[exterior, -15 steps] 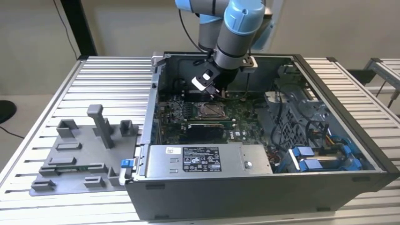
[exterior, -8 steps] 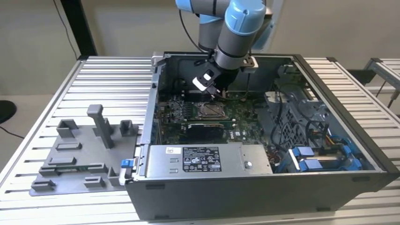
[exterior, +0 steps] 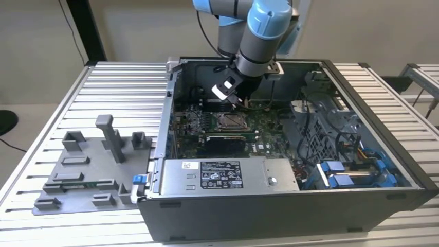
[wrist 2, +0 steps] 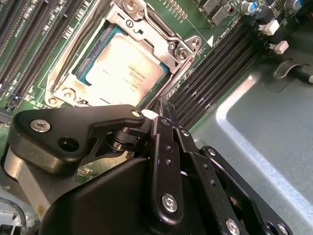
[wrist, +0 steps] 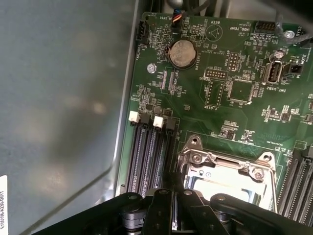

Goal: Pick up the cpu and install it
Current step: 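Install the second cpu locking lever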

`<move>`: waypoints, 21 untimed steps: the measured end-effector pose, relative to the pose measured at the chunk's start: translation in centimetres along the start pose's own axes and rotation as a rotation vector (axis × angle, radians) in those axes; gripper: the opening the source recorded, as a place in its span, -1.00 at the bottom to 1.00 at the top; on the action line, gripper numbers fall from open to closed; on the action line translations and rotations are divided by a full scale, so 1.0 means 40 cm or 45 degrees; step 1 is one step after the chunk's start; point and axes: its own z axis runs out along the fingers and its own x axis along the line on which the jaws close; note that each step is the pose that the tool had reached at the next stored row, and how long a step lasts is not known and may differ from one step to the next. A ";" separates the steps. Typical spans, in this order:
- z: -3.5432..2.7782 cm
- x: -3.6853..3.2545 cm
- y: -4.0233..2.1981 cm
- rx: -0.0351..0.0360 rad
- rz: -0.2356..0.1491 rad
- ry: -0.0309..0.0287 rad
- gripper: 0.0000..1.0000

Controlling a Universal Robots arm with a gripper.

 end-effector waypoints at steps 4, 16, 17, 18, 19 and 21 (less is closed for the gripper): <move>0.003 0.001 0.002 -0.0013 -0.001 0.0068 -1.00; -0.040 0.013 -0.014 0.0002 -0.001 0.0135 -1.00; -0.044 0.014 -0.025 0.0004 -0.001 0.0145 -1.00; -0.046 0.016 -0.037 0.0002 -0.001 0.0152 -1.00; -0.047 0.017 -0.049 0.0001 -0.001 0.0154 -1.00; -0.049 0.020 -0.071 0.0000 -0.001 0.0158 -1.00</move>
